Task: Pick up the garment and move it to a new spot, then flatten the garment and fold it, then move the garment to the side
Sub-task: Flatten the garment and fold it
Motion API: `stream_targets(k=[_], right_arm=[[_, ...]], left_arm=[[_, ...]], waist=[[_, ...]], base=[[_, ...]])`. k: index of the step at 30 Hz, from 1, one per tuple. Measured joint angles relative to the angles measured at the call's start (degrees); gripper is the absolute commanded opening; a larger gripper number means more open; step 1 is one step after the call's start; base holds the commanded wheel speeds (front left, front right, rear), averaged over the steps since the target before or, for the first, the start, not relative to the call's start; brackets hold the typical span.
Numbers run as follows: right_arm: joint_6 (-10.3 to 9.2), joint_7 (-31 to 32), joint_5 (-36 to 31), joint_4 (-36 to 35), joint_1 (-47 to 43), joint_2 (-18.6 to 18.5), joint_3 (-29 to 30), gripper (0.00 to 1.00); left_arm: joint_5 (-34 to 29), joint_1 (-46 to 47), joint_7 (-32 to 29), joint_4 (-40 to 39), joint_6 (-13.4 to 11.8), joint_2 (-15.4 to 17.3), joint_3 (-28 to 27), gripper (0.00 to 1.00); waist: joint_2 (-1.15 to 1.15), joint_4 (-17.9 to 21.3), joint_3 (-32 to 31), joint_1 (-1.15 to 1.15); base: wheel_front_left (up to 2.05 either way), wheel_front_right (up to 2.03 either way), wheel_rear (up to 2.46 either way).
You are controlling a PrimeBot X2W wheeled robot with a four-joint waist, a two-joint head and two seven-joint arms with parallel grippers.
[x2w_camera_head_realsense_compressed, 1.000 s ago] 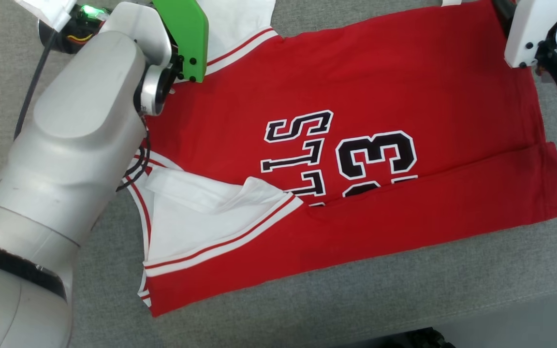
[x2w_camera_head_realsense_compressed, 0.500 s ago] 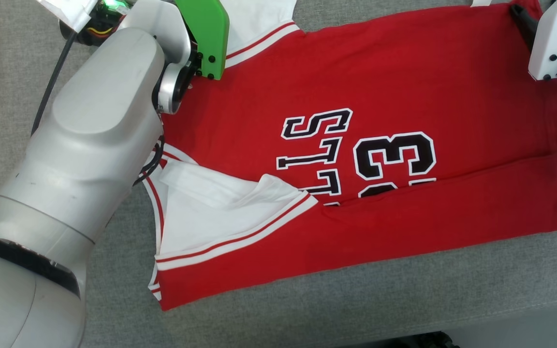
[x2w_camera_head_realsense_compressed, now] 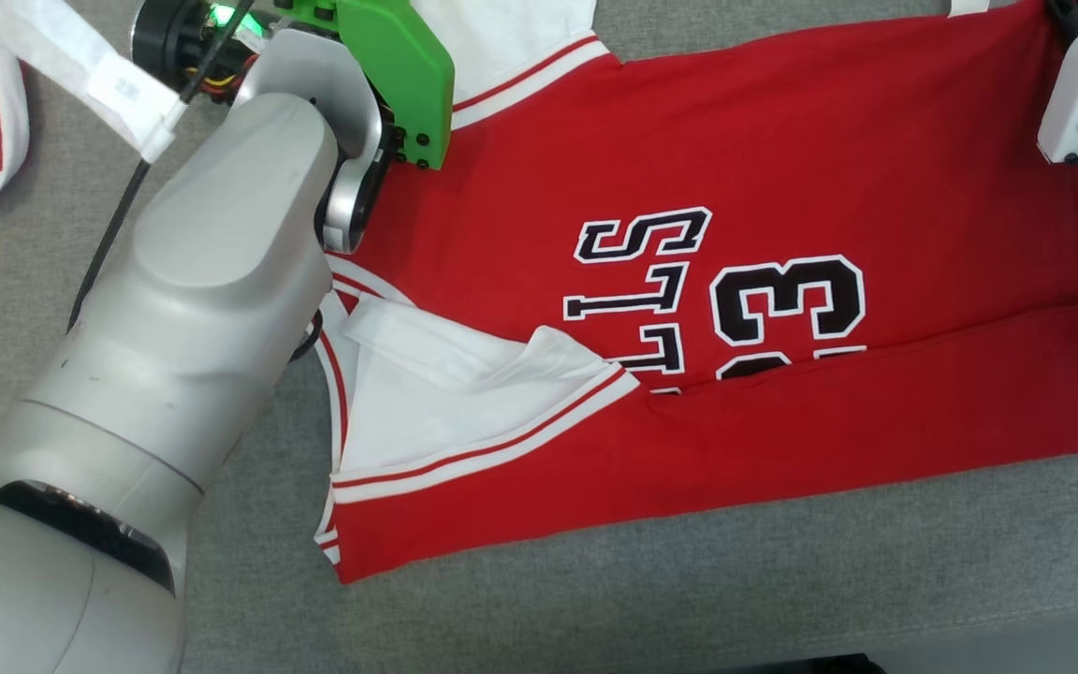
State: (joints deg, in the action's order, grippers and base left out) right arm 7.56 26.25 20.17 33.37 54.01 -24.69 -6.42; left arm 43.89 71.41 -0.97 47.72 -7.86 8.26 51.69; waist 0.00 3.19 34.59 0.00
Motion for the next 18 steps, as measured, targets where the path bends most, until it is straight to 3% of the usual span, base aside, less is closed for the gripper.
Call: stream_targets(k=[12,18], right_arm=[[-0.02,-7.1,-4.0,1.9,-6.3,1.6,3.3,0.0],[-0.02,-10.9,-5.3,1.0,-10.5,1.6,4.4,0.0]], left_arm=[[1.5,-7.6,12.3,-5.8,4.6,-0.6,-0.8,0.0],[1.9,-14.1,15.2,-10.9,6.1,1.5,-1.6,0.0]], waist=[[0.0,-2.4,-5.6,0.0],[0.0,-3.8,-9.1,0.0]], base=[[0.0,0.0,0.0],[0.0,0.0,0.0]])
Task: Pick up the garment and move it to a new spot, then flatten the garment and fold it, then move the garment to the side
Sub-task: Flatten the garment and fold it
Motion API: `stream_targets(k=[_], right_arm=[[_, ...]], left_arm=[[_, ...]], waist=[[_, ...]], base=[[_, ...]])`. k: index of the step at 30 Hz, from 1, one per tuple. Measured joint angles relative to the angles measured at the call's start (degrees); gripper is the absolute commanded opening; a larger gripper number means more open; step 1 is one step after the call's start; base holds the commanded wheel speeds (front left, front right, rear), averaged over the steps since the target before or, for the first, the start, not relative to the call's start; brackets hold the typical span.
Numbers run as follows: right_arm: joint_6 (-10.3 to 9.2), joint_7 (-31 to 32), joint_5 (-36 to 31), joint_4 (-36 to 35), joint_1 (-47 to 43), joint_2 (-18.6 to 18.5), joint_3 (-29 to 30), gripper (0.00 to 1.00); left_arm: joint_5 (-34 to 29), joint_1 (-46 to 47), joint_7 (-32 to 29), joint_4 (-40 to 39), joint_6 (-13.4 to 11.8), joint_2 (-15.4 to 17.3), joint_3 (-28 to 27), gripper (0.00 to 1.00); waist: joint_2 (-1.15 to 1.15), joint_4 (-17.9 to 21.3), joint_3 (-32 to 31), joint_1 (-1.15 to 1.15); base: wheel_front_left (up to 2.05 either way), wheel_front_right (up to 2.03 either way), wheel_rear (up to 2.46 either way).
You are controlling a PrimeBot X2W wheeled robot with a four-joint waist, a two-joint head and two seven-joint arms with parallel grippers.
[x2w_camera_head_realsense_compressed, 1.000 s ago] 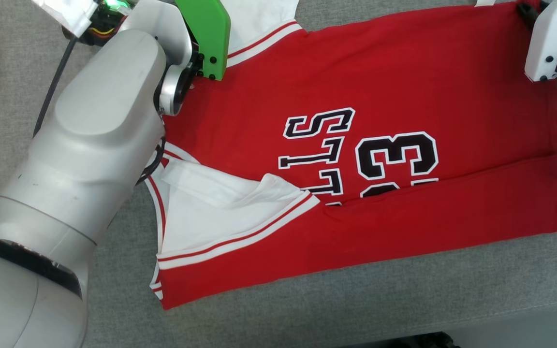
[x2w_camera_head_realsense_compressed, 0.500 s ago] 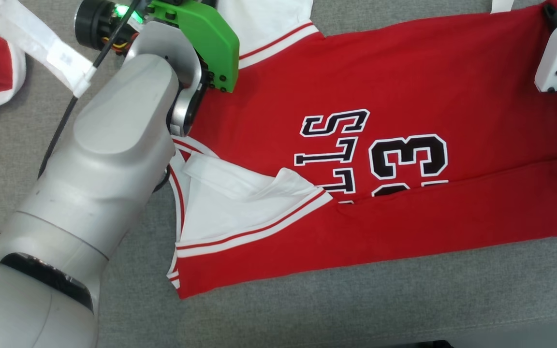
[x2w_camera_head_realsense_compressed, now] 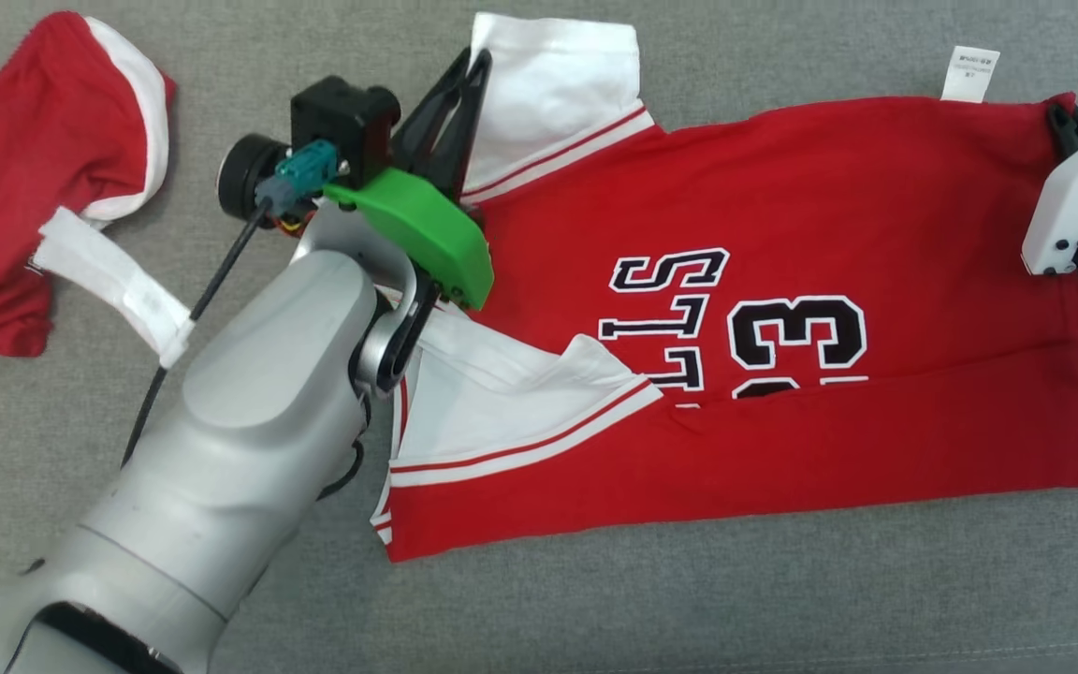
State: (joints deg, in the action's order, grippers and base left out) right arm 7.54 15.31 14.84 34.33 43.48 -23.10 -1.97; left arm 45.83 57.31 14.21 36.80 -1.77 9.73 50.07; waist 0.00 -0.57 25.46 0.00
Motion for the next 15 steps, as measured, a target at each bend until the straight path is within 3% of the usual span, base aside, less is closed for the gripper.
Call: stream_targets(k=[5,15], right_arm=[[0.0,-1.6,-1.0,-1.3,-3.4,-0.1,0.9,0.0],[0.0,-0.2,-3.4,-2.5,-10.9,-2.8,-2.0,0.0]], left_arm=[[-0.7,-6.2,0.6,-5.9,0.5,2.3,-0.1,0.0],[-0.5,-19.2,0.7,-13.9,-2.1,6.9,1.1,0.0]], waist=[[0.0,-0.9,-3.1,0.0],[0.0,-1.7,-7.9,0.0]], base=[[0.0,0.0,0.0],[0.0,0.0,0.0]])
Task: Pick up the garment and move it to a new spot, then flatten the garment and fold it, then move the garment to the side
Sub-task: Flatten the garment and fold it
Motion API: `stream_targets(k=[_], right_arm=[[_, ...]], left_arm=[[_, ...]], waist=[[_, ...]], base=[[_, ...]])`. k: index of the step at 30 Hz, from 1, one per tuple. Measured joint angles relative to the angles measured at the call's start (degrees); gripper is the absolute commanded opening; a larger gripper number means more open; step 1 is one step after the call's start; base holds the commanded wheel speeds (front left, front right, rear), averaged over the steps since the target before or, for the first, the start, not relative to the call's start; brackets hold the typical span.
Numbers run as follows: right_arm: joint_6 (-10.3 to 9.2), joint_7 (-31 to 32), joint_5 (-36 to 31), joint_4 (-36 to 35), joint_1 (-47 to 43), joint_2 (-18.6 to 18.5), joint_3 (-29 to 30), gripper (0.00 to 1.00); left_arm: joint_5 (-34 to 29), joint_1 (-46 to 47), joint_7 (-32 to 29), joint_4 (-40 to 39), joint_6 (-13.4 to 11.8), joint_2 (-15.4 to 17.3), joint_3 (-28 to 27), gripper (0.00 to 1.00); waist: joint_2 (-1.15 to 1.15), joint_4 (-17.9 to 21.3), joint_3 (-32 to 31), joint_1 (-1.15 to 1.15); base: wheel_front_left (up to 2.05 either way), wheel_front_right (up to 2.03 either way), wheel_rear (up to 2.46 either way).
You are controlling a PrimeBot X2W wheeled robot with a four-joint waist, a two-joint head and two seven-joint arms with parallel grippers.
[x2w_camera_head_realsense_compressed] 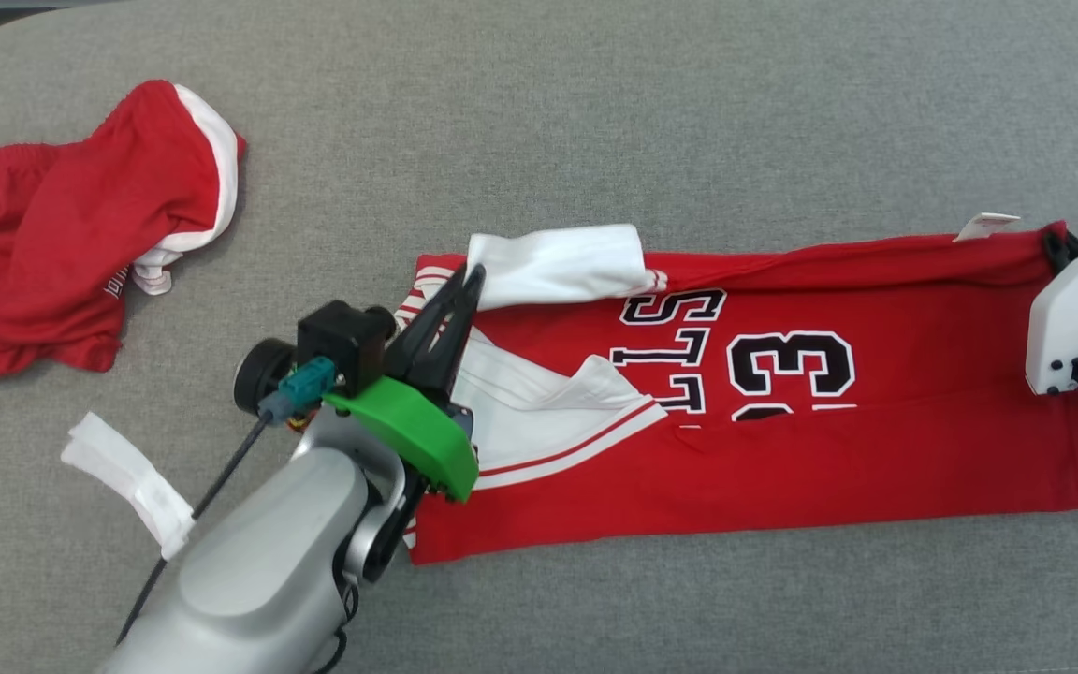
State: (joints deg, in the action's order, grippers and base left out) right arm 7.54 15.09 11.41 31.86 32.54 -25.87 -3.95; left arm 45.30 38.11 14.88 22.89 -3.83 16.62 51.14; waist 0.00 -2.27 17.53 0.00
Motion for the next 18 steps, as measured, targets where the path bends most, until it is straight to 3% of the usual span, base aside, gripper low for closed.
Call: stream_targets(k=[10,11,12,13,14,15,18], right_arm=[[0.01,1.5,-1.8,0.3,-4.4,-1.2,-1.2,0.0],[0.01,1.5,-1.8,0.3,-4.7,-1.4,-1.2,0.07],[0.01,1.7,-1.8,0.3,-5.0,-1.5,-1.2,0.27],[0.01,1.7,-1.8,0.4,-5.3,-1.6,-1.2,0.39],[0.01,2.1,-1.5,0.4,-5.6,-1.6,-1.1,0.76],[0.01,2.3,-1.3,0.4,-6.0,-1.6,-1.1,1.0],[0.01,2.3,-0.8,0.0,-6.9,-1.6,-0.5,1.0]], left_arm=[[1.1,-8.4,-1.0,-6.2,-3.0,2.0,2.0,0.0],[1.3,-9.0,-1.2,-6.6,-3.3,2.2,2.0,0.0],[1.4,-9.5,-1.2,-7.1,-3.5,2.4,2.0,0.0],[1.4,-10.1,-1.3,-7.5,-3.8,2.6,2.1,0.0],[1.6,-10.7,-1.5,-8.0,-4.1,2.8,2.1,0.0],[2.0,-11.3,-1.5,-8.4,-4.4,2.9,2.1,0.0],[2.6,-13.0,-1.8,-9.1,-5.0,3.4,2.2,0.0]], waist=[[0.0,0.3,-3.0,0.0],[0.0,0.3,-3.2,0.0],[0.0,0.3,-3.4,0.0],[0.0,0.3,-3.6,0.0],[0.0,0.3,-3.9,0.0],[0.0,0.3,-4.1,0.0],[0.0,0.2,-4.7,0.0]], base=[[0.0,0.0,0.0],[0.0,0.0,0.0],[0.0,0.0,0.0],[0.0,0.0,0.0],[0.0,0.0,0.0],[0.0,0.0,0.0],[0.0,0.0,0.0]])
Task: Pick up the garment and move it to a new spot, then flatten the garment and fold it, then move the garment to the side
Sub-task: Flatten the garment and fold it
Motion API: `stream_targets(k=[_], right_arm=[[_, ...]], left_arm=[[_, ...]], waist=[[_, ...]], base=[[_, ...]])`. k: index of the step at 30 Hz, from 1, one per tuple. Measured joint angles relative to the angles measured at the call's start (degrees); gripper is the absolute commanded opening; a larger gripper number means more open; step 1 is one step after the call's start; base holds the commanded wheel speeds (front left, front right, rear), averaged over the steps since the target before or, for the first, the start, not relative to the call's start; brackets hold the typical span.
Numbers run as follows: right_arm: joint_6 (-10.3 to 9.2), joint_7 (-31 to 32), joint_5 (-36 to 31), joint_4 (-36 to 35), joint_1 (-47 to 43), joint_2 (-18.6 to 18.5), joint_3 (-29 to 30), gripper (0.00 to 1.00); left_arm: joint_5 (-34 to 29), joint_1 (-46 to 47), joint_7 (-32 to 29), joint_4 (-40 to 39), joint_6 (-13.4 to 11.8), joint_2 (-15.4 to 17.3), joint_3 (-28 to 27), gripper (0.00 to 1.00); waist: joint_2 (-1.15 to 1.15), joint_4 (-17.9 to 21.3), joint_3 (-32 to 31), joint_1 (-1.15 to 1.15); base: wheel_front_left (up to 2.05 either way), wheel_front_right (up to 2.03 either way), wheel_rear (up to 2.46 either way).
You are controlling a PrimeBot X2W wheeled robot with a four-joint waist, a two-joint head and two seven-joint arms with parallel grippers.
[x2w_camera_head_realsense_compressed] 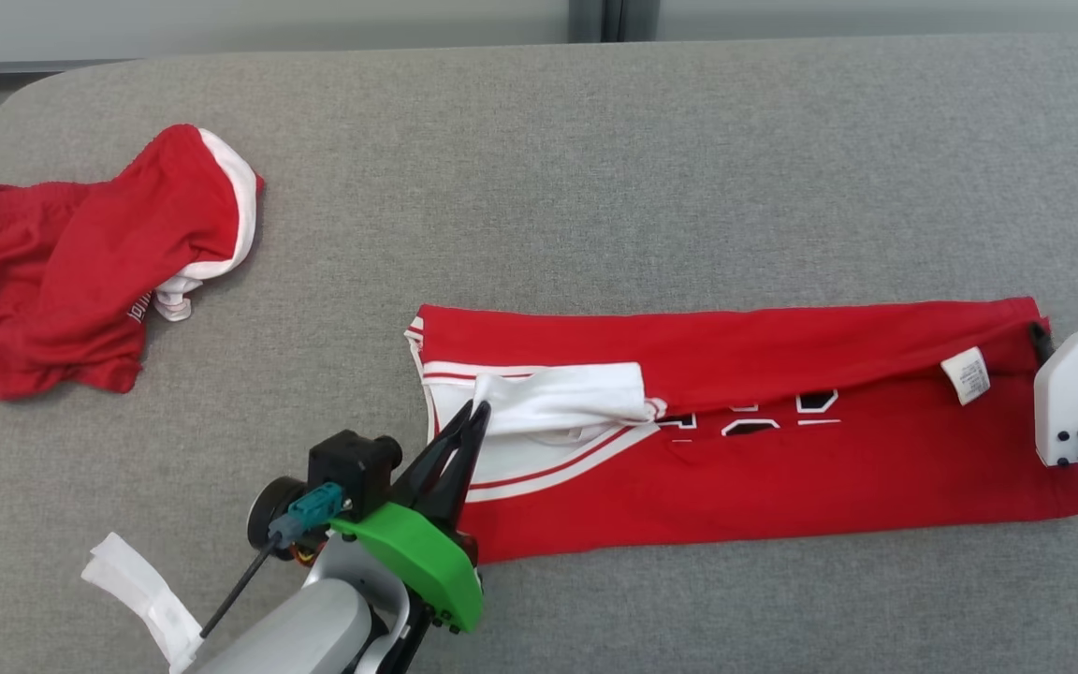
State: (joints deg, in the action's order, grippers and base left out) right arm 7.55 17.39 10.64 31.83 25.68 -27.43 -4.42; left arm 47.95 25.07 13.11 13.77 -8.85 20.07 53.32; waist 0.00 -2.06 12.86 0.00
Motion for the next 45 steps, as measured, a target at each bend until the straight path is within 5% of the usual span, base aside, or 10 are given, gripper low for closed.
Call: stream_targets(k=[6,8,15,19,31,45], right_arm=[[-0.01,0.3,2.4,-3.4,-2.2,0.9,1.3,1.0],[-0.01,0.3,2.8,-5.3,-3.0,1.5,2.1,1.0],[-0.01,-0.1,3.4,-12.4,-7.1,4.5,5.9,1.0],[-0.01,-0.2,3.9,-15.5,-9.5,7.6,8.8,1.0],[-0.01,0.7,5.2,-20.0,-14.5,16.2,16.8,1.0],[-0.02,5.4,2.3,-16.5,-13.0,18.5,21.6,1.0]], left_arm=[[1.3,-2.0,-0.4,0.0,-0.8,0.4,0.1,0.04],[1.5,-2.5,-0.5,0.2,-1.2,0.4,0.0,1.0],[2.6,-3.8,0.5,0.2,-1.3,0.1,-1.8,1.0],[3.3,-5.5,1.7,-1.4,0.6,-0.5,-7.4,1.0],[-11.2,-12.3,2.0,-2.1,9.5,-7.0,-33.4,1.0],[-22.0,-12.8,2.0,1.9,13.5,-11.2,-44.6,1.0]], waist=[[0.0,0.0,-1.1,0.0],[0.0,0.0,-1.5,0.0],[0.0,0.0,-3.0,0.0],[0.0,-0.1,-4.1,0.0],[0.0,-0.8,-7.7,0.0],[0.0,0.2,-6.1,0.0]], base=[[0.0,0.0,0.0],[0.0,0.0,0.0],[0.0,0.0,0.0],[0.0,0.0,0.0],[0.0,0.0,0.0],[0.0,0.0,0.0]])
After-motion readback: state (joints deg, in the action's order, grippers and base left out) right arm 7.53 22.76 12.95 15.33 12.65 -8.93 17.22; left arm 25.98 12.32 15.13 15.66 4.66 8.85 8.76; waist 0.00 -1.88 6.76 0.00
